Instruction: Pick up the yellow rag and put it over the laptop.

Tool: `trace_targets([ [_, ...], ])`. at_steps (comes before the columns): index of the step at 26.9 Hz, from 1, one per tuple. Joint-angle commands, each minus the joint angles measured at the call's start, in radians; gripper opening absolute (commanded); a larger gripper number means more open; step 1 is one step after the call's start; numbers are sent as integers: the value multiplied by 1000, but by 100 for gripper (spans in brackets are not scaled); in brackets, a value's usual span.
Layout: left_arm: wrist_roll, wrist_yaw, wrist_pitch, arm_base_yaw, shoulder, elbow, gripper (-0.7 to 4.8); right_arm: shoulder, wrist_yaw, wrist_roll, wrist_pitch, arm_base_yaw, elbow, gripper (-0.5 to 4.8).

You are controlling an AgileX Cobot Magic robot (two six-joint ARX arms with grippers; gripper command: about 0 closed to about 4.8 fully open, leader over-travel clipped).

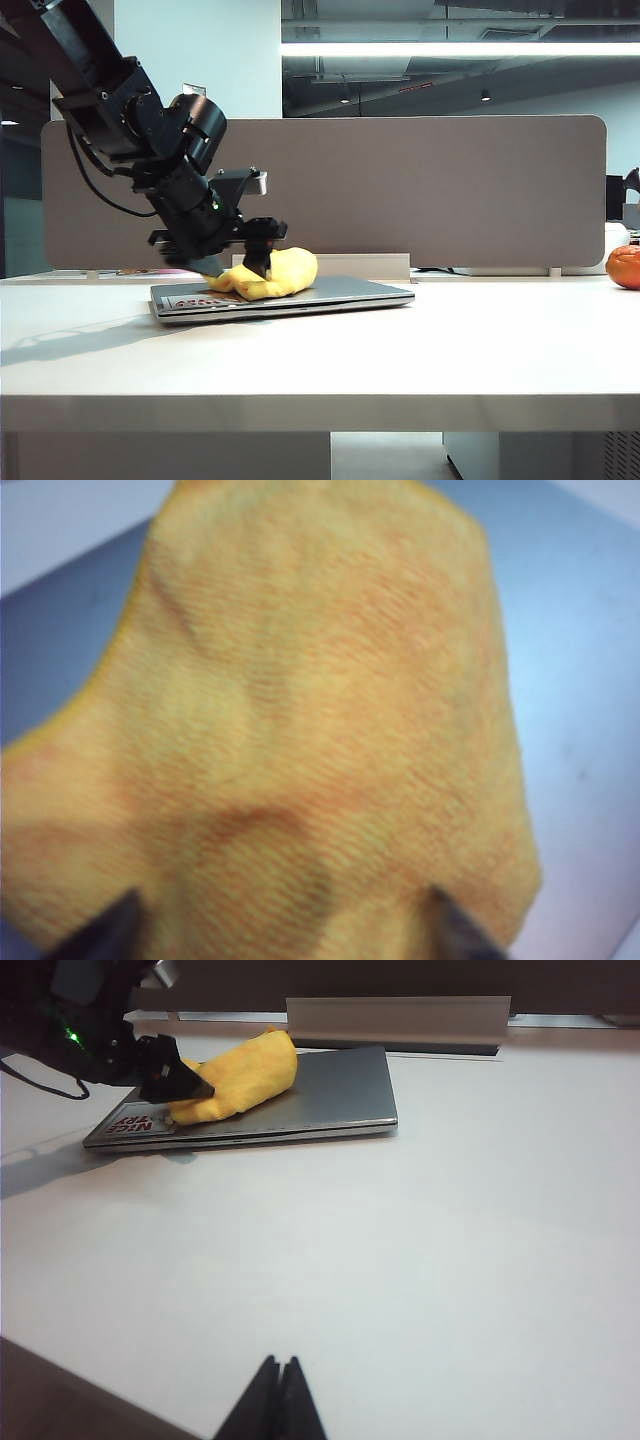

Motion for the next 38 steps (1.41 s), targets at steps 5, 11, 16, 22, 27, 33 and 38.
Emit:
trace_targets([
  [5, 8, -37, -101, 10, -127, 9, 447, -2, 15, 0, 8, 1, -5, 0],
  [11, 8, -49, -227, 16, -242, 9, 398, -2, 52, -2, 7, 1, -5, 0],
  [16, 12, -123, -343, 16, -350, 9, 109, -2, 149, -3, 5, 0, -5, -1],
  [22, 45, -151, -443, 16, -458, 8, -6, -2, 194, -3, 2, 0, -5, -1],
  [27, 45, -149, -487, 16, -592, -50, -6, -2, 194, -3, 2, 0, -5, -1],
  [33, 41, -133, -389, 16, -842, -332, -6, -2, 197, -6, 3, 0, -5, -1],
  [38, 30, -123, -386, 16, -971, -468, -6, -2, 256, -7, 2, 1, -6, -1],
])
